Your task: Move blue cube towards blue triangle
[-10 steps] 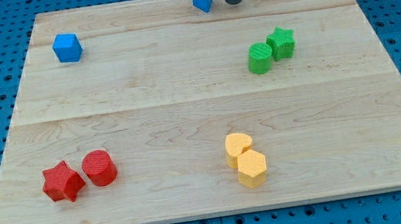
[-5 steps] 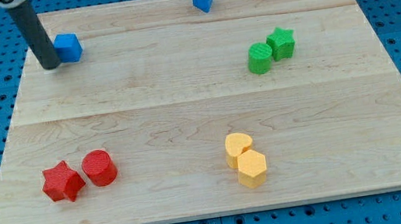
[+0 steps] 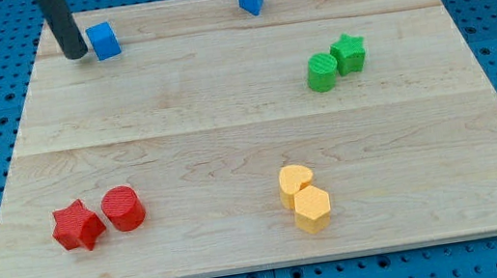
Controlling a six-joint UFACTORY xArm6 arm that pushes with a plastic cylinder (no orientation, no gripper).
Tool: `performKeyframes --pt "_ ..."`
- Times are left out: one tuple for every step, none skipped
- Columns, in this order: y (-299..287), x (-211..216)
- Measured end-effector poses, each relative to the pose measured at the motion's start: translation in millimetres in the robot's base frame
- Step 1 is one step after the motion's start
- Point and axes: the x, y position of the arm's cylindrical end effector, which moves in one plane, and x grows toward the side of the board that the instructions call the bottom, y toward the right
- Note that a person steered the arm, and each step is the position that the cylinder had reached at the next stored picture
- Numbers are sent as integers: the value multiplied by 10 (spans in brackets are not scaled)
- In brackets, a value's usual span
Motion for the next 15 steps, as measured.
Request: performKeyframes --pt "-88 -6" --pt "99 -186" --pt "443 -457" --pt "480 -510" --pt "633 -510" --pt "723 -510" --pt "391 -474" --pt "146 -117" --pt "491 37" --pt "714 -84" --pt "945 -261" --pt "986 -316" --pt "883 -402" --pt "1230 -440" --pt "1610 -452"
